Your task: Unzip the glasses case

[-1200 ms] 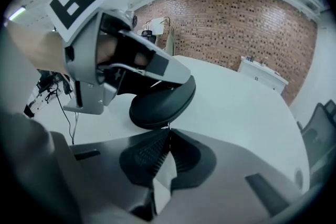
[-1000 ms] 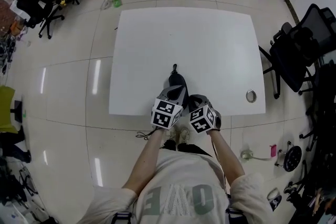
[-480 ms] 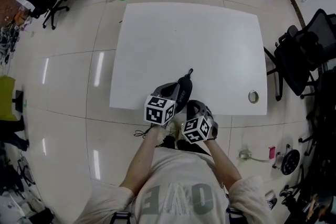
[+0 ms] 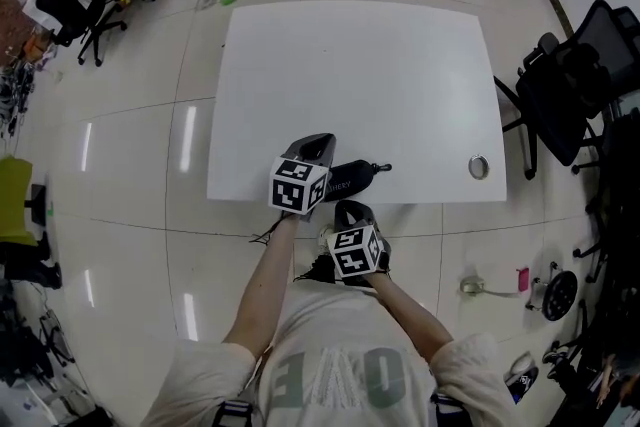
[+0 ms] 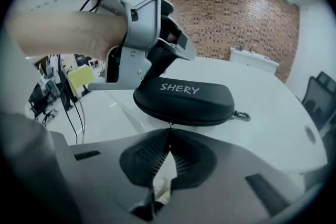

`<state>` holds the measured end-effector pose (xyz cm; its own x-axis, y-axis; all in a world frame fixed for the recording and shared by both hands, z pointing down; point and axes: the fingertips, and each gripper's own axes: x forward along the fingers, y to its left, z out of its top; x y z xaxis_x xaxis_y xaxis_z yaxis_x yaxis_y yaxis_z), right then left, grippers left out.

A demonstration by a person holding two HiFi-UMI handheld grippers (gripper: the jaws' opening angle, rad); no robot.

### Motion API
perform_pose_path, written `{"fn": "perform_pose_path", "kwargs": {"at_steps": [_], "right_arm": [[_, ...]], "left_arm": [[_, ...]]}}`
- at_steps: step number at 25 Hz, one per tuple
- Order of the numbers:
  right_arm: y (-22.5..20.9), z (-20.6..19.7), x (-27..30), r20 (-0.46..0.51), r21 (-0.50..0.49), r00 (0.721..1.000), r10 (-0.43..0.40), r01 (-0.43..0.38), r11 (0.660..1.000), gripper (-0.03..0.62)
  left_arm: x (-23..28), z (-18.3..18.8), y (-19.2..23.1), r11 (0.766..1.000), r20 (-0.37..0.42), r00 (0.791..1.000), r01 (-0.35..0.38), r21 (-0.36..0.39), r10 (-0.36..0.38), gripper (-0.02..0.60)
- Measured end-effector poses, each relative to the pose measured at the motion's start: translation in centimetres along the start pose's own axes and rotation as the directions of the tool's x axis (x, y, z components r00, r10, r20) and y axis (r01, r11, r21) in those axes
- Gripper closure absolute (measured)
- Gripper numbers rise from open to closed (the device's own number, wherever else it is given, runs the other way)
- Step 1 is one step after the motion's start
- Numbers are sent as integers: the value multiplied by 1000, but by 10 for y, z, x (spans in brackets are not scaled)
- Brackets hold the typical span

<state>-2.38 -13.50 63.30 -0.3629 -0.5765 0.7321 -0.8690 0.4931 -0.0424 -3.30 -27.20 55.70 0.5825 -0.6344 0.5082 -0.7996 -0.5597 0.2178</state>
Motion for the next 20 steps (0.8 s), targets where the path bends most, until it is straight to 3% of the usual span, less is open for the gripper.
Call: {"fn": "perform_pose_path", "kwargs": {"at_steps": [2,5,10,14,20], "right_arm": [[-4,0,0,-2,52,1000,9,-9,999,594],[-7,6,-1,11,55,1000,10,-10,998,594],[6,31,9,31,18,999,29,-30,999,594],[10,17,12,1,19,998,60,-60,998,594],[5,18,13,5,-1,998,65,-65,998,594]], "left_arm": [[-6,12,-1,1000,0,1000,-20,21,20,588],[-30,6,-11,998,-50,998,-42,38,44,587],[-39,-23,-31,995,-118,993,-9,-103,-3,586],[-31,-46,-25,994,-214,977,-25,-106,2,586],[-26,-49,-17,991,-166,986,-51,-122,30,586]]}}
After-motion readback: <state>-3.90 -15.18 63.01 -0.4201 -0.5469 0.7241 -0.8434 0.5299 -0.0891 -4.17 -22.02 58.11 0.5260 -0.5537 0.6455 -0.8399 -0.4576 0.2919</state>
